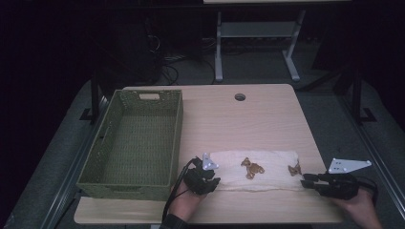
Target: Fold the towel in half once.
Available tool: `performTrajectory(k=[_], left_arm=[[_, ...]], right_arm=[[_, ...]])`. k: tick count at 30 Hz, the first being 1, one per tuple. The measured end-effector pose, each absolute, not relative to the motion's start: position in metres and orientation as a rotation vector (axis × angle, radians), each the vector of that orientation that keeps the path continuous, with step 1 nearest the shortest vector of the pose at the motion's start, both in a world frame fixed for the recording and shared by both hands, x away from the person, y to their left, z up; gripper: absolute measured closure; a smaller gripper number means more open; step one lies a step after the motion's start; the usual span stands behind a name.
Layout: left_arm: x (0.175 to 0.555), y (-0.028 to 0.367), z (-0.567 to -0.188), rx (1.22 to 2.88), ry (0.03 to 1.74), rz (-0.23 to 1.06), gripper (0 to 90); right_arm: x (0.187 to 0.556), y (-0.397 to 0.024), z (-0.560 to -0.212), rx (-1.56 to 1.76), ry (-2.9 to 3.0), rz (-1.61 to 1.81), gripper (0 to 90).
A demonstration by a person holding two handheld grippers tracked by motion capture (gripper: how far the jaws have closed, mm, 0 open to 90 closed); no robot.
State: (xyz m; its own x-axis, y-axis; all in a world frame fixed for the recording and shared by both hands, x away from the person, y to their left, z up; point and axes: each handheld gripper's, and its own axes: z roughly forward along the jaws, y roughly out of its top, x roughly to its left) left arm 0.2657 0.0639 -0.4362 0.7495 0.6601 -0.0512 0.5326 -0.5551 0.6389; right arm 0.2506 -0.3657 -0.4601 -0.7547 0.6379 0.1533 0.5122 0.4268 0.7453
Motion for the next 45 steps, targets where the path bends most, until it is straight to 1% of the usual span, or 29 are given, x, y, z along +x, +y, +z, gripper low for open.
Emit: performTrajectory(k=[2,3,4,6,9,13,15,19,29,34,36,41,45], left_arm=[[0.267,0.063,-0.435,2.288,0.889,0.263,62.9],[0.268,0.062,-0.433,2.281,0.893,0.266,62.9],[0.271,0.060,-0.431,2.272,0.883,0.280,57.9],[0.275,0.058,-0.428,2.271,0.882,0.297,54.4],[0.284,0.053,-0.425,2.263,0.867,0.325,51.9],[0.294,0.051,-0.424,2.258,0.886,0.353,47.3],[0.307,0.051,-0.425,2.250,0.913,0.355,47.2],[0.318,0.051,-0.427,2.230,0.932,0.378,47.2],[0.344,0.050,-0.434,2.229,0.965,0.372,47.9],[0.348,0.052,-0.437,2.228,0.971,0.372,48.1],[0.349,0.053,-0.439,2.230,0.983,0.374,48.1],[0.352,0.054,-0.444,2.245,1.010,0.383,49.1],[0.354,0.055,-0.450,2.246,1.027,0.368,51.1]], right_arm=[[0.254,-0.365,-0.458,1.023,2.514,1.252,63.6],[0.254,-0.365,-0.458,1.023,2.514,1.252,63.6],[0.259,-0.364,-0.456,1.027,2.508,1.245,61.0],[0.263,-0.362,-0.456,1.022,2.505,1.234,59.1],[0.271,-0.358,-0.454,1.019,2.497,1.215,58.8],[0.284,-0.353,-0.454,1.015,2.487,1.208,58.6],[0.292,-0.353,-0.454,1.016,2.489,1.188,60.1],[0.312,-0.354,-0.455,1.056,2.462,1.162,63.4],[0.353,-0.355,-0.464,1.127,2.444,1.141,66.2],[0.363,-0.353,-0.472,1.152,2.462,1.109,68.9],[0.362,-0.353,-0.474,1.136,2.469,1.097,70.8],[0.359,-0.352,-0.475,1.105,2.463,1.090,72.2],[0.358,-0.352,-0.475,1.100,2.463,1.091,74.3]])
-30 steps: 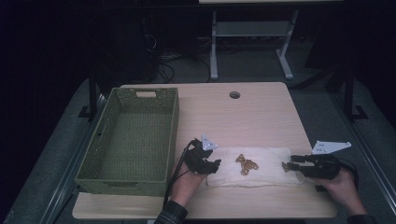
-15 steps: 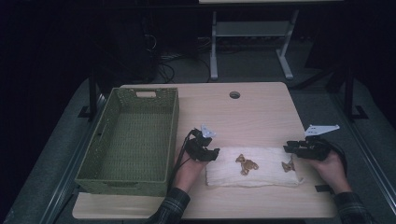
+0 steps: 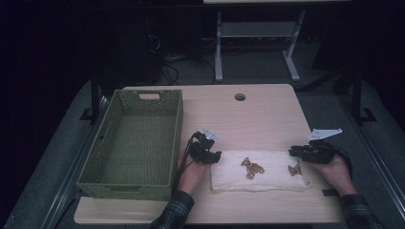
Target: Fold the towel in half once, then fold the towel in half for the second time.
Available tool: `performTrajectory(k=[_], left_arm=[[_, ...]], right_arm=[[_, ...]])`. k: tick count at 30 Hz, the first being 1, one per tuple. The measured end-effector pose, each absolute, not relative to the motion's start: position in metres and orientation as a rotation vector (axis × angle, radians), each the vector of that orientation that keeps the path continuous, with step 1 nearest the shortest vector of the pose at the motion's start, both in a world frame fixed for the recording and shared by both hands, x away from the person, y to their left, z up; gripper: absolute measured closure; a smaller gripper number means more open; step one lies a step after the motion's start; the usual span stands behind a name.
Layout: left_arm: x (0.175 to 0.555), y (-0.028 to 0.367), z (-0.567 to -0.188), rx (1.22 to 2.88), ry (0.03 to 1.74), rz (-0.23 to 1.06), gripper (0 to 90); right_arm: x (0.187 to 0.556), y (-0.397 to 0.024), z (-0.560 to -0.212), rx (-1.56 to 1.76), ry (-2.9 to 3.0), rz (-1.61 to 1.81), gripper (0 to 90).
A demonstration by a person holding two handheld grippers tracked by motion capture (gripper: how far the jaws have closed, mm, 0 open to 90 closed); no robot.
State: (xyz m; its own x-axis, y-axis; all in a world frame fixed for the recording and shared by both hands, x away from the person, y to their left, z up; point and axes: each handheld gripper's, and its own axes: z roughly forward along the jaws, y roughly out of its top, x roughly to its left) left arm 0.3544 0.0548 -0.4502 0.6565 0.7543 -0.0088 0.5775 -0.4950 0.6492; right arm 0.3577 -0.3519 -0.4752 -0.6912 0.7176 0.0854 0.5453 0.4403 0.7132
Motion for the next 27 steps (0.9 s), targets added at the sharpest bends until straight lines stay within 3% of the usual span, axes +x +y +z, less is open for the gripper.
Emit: performTrajectory(k=[6,9,12,13,27], left_arm=[[0.359,0.056,-0.460,2.261,1.060,0.354,56.0],[0.360,0.057,-0.461,2.248,1.040,0.330,64.8],[0.362,0.056,-0.461,2.246,1.029,0.256,82.9],[0.362,0.056,-0.460,2.256,1.019,0.260,84.5],[0.371,0.056,-0.444,2.157,0.997,0.299,85.6]], right_arm=[[0.356,-0.352,-0.476,1.095,2.466,1.111,79.0],[0.356,-0.352,-0.477,1.090,2.471,1.120,83.4],[0.356,-0.351,-0.476,1.087,2.476,1.116,85.4],[0.355,-0.350,-0.475,1.088,2.478,1.103,85.9],[0.372,-0.357,-0.465,1.084,2.416,1.093,86.6]])
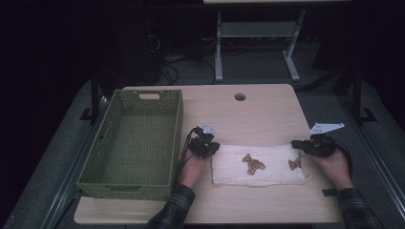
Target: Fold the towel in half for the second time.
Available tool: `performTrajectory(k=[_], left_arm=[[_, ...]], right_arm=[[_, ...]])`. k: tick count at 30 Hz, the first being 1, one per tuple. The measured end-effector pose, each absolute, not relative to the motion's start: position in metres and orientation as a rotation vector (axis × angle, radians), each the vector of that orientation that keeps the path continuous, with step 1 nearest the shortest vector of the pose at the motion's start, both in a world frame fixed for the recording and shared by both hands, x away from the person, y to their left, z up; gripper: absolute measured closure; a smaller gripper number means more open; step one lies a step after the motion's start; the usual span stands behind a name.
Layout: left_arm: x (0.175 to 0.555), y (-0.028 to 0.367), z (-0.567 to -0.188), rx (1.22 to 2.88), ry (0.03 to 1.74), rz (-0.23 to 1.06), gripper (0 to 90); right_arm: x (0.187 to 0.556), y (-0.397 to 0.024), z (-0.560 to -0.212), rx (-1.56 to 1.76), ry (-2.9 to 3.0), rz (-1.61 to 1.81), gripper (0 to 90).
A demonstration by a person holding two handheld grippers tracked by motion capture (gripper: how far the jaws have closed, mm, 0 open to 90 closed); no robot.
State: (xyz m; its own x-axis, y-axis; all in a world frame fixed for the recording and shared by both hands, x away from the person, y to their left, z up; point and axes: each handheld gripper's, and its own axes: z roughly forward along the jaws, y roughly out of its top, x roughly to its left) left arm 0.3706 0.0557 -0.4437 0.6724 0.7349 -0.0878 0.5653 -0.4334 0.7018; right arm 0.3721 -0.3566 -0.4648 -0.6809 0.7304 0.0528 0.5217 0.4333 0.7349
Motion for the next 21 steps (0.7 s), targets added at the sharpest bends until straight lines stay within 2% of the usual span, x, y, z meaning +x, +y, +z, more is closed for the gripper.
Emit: performTrajectory(k=[11,21], left_arm=[[0.387,0.055,-0.438,2.131,0.988,0.335,85.7],[0.369,0.058,-0.430,2.138,0.940,0.363,85.5]], right_arm=[[0.396,-0.362,-0.458,1.119,2.342,1.161,86.5],[0.376,-0.365,-0.453,1.081,2.355,1.202,86.5]])
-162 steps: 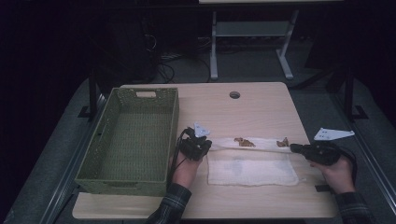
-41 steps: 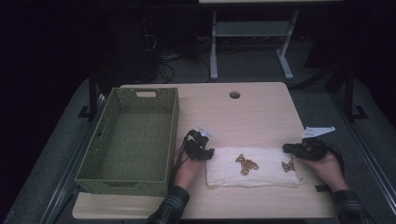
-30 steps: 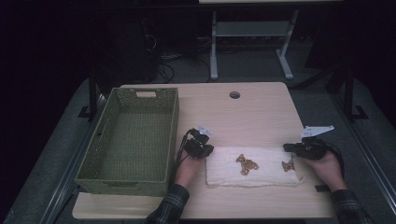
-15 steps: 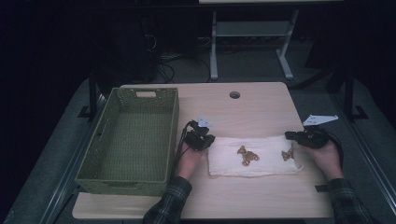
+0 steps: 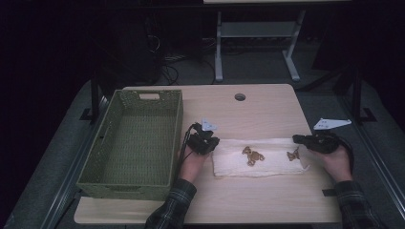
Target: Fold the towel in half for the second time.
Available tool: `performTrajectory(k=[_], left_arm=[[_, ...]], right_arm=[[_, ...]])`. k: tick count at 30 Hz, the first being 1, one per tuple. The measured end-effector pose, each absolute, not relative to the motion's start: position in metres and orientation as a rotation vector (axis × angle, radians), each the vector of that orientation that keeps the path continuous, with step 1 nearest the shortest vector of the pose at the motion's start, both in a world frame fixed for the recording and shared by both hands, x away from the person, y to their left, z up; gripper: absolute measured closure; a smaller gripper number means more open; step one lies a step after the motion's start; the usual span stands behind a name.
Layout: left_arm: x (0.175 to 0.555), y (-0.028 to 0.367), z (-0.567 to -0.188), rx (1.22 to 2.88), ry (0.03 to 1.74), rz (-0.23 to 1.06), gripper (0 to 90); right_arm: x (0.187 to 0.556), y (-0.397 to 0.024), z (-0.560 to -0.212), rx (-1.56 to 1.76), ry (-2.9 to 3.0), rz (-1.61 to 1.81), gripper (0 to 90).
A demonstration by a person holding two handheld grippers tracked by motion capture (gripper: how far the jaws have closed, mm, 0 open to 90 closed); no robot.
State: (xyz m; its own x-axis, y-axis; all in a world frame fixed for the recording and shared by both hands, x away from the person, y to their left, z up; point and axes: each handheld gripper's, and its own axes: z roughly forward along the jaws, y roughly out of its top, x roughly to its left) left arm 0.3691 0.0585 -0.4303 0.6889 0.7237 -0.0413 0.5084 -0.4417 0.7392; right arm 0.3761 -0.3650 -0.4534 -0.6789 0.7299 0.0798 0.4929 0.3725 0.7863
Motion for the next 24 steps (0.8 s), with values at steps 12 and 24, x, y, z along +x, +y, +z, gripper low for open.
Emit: performTrajectory(k=[12,24], left_arm=[[0.351,0.059,-0.424,2.143,0.911,0.382,85.6],[0.334,0.059,-0.418,2.171,0.868,0.402,85.5]], right_arm=[[0.357,-0.367,-0.448,1.082,2.346,1.244,86.5],[0.335,-0.368,-0.446,1.053,2.363,1.231,86.6]])
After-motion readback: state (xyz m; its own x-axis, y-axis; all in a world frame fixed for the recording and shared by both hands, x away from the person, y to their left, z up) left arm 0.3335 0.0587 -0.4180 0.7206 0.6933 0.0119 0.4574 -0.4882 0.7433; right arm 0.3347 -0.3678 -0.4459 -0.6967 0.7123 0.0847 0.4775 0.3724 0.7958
